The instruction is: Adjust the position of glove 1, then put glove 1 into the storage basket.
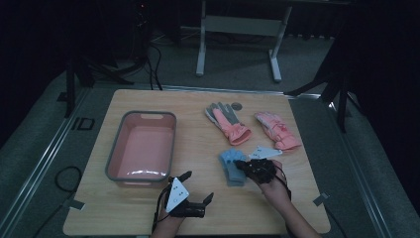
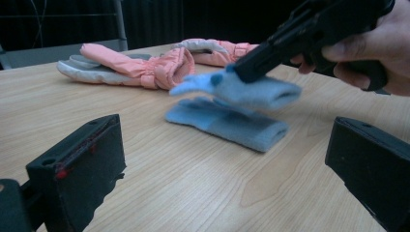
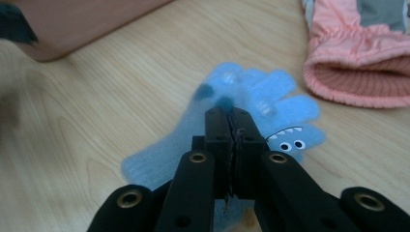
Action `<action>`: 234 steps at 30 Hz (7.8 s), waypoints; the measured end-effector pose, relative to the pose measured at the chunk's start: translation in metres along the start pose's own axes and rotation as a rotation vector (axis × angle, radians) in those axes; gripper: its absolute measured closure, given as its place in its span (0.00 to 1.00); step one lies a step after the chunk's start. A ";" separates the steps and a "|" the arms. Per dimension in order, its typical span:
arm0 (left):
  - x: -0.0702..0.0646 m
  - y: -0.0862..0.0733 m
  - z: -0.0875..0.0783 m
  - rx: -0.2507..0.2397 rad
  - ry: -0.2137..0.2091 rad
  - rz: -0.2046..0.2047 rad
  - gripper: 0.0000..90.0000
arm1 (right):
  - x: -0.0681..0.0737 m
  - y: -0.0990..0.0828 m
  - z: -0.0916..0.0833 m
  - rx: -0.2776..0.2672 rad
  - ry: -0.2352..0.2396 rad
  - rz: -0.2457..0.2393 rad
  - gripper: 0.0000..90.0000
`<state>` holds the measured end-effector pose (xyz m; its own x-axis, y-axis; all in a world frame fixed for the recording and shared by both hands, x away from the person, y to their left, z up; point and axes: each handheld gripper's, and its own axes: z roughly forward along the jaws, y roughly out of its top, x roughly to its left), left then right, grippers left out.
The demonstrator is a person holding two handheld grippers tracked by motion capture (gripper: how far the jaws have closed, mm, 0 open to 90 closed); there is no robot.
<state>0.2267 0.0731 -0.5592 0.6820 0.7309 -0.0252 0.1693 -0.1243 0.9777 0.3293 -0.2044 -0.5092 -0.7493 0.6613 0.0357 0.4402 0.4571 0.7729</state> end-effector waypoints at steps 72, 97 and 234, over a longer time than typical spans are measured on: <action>-0.022 0.039 0.085 0.364 -0.303 0.357 0.41 | -0.045 -0.004 -0.011 -0.075 0.048 0.135 0.56; -0.022 0.034 0.121 0.507 -0.286 0.478 0.64 | -0.035 -0.010 0.054 0.071 0.029 0.163 0.51; 0.154 0.074 -0.018 0.893 -0.006 0.263 0.62 | 0.124 0.192 0.204 0.229 0.152 -0.079 0.52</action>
<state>0.3317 0.1888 -0.4869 0.7794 0.6029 0.1706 0.4918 -0.7573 0.4297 0.4215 0.0867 -0.4858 -0.8435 0.5297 0.0889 0.4649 0.6372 0.6146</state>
